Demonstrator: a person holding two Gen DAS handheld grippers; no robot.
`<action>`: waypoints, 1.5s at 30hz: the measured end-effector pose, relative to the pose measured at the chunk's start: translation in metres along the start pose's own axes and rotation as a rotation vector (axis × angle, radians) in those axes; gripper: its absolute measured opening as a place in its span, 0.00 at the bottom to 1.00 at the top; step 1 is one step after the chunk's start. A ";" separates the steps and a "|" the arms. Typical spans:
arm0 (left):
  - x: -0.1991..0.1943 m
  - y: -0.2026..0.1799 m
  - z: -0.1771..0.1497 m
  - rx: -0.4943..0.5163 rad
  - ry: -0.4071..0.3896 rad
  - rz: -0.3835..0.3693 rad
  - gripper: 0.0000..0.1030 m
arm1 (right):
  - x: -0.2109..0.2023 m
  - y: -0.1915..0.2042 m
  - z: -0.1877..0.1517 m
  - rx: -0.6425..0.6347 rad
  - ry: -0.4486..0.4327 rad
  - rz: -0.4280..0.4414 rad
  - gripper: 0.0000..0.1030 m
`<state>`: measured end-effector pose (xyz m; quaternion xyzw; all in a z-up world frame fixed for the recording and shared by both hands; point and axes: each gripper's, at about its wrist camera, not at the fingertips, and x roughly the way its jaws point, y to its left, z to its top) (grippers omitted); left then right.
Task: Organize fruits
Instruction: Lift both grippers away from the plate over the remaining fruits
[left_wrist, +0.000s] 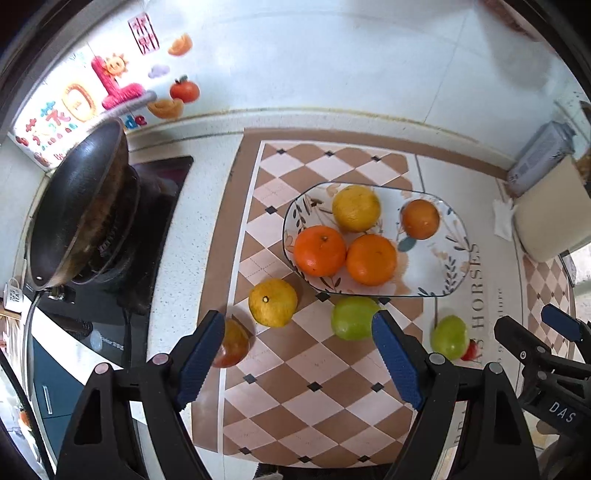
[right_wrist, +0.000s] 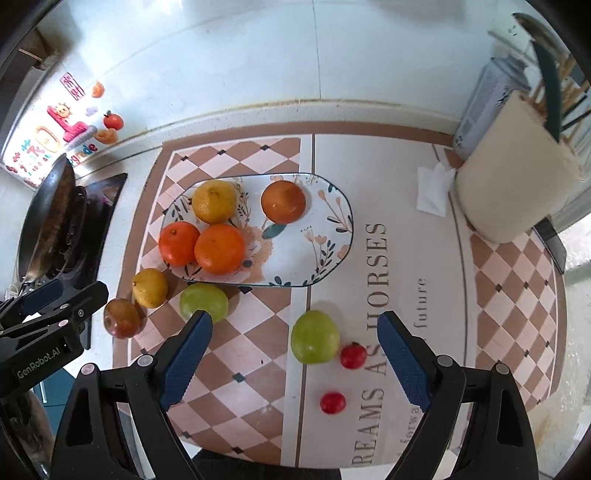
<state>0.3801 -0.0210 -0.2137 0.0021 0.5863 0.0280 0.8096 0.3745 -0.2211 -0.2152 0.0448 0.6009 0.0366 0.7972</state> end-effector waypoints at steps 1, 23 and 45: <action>-0.004 0.000 -0.002 -0.001 -0.007 -0.004 0.79 | -0.005 0.001 -0.002 0.001 -0.007 0.000 0.90; -0.102 0.007 -0.039 0.010 -0.159 -0.054 0.79 | -0.113 0.017 -0.047 -0.003 -0.154 0.065 0.90; -0.082 0.021 -0.020 0.020 -0.144 -0.020 0.99 | -0.084 0.009 -0.031 0.071 -0.138 0.101 0.90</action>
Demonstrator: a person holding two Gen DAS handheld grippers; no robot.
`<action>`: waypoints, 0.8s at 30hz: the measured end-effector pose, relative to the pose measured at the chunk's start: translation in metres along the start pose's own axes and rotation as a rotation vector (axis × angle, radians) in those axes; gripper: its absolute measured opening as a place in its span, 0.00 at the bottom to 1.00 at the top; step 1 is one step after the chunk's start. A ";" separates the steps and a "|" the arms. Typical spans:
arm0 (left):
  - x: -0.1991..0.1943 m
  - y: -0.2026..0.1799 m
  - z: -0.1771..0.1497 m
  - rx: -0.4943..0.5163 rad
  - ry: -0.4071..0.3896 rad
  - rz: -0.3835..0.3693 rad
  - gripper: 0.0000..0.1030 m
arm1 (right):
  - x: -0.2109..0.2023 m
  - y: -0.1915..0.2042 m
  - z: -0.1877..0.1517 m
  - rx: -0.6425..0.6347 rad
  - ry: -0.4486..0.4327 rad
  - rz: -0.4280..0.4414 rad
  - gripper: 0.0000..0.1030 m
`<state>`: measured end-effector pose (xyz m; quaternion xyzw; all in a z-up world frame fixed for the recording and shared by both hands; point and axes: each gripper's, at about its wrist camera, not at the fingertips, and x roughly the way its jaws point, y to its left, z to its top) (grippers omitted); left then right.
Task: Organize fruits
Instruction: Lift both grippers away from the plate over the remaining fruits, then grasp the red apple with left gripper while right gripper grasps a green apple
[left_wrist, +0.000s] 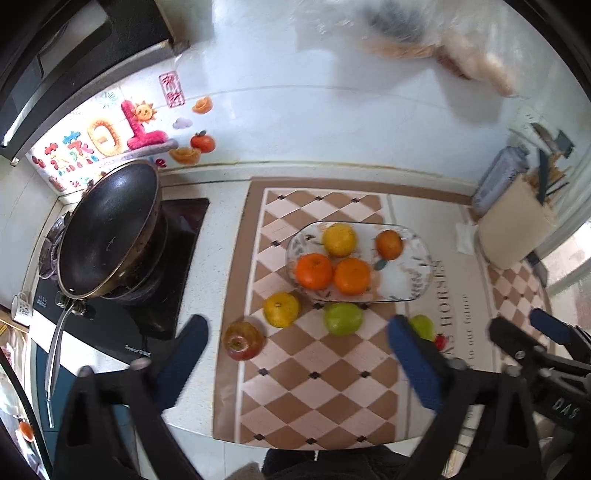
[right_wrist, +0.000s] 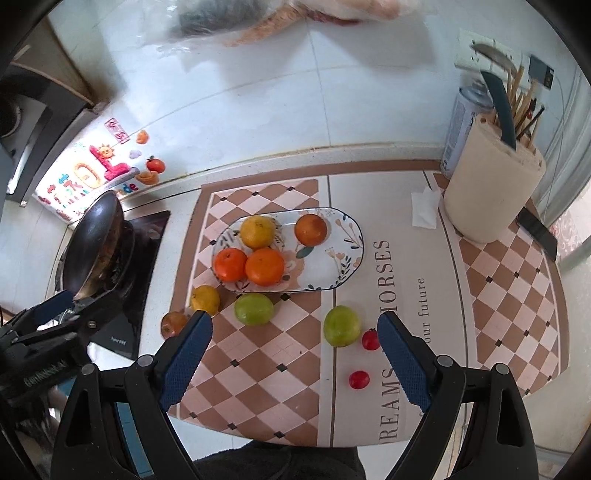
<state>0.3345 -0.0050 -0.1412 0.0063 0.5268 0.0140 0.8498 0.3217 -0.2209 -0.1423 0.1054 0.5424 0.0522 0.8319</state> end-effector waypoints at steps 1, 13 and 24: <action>0.007 0.005 0.001 -0.006 0.008 0.018 0.99 | 0.008 -0.004 0.001 0.011 0.008 0.010 0.90; 0.132 0.092 -0.015 -0.192 0.299 0.078 0.99 | 0.181 0.003 -0.009 0.076 0.253 0.123 0.90; 0.221 0.102 -0.054 -0.260 0.544 0.016 0.98 | 0.280 0.052 -0.013 0.021 0.410 0.124 0.67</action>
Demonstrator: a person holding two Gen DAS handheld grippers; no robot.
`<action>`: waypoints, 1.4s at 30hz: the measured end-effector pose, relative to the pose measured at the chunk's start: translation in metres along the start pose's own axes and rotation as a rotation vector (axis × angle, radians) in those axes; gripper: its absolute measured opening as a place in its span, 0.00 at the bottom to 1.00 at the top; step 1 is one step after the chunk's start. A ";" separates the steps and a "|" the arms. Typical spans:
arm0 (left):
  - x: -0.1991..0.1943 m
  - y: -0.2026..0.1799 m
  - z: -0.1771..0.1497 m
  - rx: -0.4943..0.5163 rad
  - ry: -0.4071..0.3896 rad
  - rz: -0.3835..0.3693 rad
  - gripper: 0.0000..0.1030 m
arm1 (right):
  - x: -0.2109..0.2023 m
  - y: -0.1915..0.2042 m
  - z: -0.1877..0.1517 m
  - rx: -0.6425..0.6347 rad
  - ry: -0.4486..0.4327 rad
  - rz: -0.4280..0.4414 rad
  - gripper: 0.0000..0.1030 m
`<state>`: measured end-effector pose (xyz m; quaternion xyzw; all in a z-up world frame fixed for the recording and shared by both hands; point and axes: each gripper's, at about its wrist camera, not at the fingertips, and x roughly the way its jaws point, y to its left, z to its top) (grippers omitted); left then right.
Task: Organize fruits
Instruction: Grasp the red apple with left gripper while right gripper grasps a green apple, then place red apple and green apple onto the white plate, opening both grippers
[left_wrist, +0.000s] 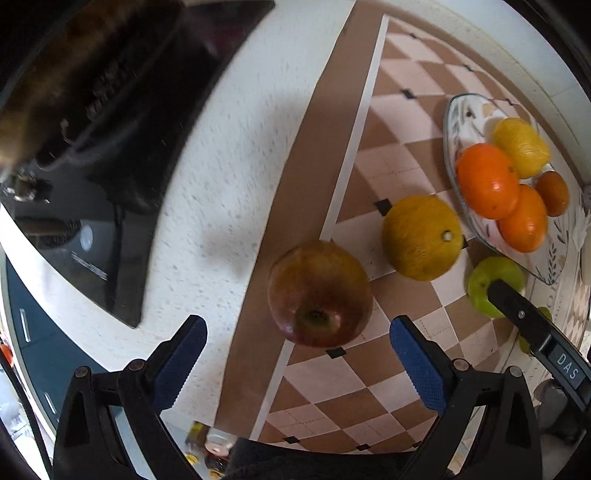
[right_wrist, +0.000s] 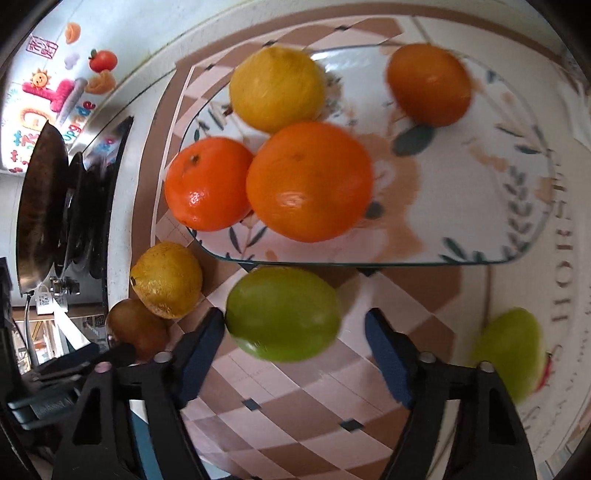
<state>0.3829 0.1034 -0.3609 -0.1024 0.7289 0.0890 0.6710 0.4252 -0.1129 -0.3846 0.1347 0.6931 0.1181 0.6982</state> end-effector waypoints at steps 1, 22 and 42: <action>0.004 0.000 0.001 -0.003 0.008 -0.011 0.98 | 0.003 0.002 0.001 -0.003 0.003 0.004 0.64; 0.015 -0.075 -0.059 0.250 -0.013 -0.065 0.59 | -0.019 -0.030 -0.065 -0.100 0.117 -0.103 0.64; -0.044 -0.107 -0.055 0.285 -0.118 -0.121 0.59 | -0.082 -0.067 -0.057 -0.023 -0.015 0.024 0.63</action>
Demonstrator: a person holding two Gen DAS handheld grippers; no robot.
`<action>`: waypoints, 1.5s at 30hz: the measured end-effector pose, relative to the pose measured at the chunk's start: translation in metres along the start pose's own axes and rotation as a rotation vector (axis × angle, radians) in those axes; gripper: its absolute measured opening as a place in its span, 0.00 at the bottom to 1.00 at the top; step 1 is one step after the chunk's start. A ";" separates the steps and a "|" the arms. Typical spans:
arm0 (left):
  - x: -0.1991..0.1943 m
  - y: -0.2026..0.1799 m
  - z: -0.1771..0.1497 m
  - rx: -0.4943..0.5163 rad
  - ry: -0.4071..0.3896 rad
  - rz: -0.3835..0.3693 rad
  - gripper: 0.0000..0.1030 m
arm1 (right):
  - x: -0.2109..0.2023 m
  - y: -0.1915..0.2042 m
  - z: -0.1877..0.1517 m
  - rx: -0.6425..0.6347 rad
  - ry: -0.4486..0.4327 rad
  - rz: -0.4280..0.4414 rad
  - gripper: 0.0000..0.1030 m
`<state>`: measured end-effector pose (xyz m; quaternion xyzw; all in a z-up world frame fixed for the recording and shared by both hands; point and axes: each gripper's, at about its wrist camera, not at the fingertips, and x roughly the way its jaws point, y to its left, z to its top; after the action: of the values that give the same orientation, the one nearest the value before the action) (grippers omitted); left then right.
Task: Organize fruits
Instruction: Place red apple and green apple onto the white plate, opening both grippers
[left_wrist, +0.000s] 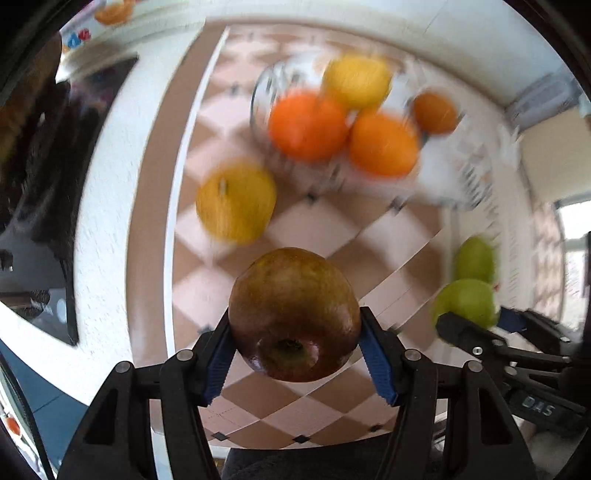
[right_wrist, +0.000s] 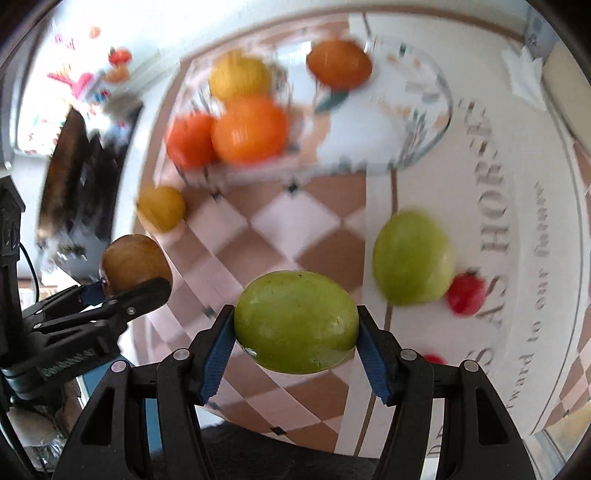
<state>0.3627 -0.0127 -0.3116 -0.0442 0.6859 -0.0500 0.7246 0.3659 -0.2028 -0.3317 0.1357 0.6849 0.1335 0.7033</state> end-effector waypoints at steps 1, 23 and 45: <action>-0.011 -0.002 0.008 0.000 -0.021 -0.010 0.59 | -0.006 -0.002 0.005 0.002 -0.015 0.004 0.64; 0.052 0.019 0.198 0.016 0.125 0.081 0.59 | 0.017 -0.029 0.124 -0.007 -0.014 -0.150 0.64; 0.009 0.025 0.169 0.004 0.030 0.047 0.87 | 0.007 -0.011 0.122 0.029 -0.036 -0.175 0.89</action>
<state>0.5318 0.0106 -0.3143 -0.0256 0.6975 -0.0350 0.7153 0.4879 -0.2112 -0.3397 0.0879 0.6834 0.0589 0.7224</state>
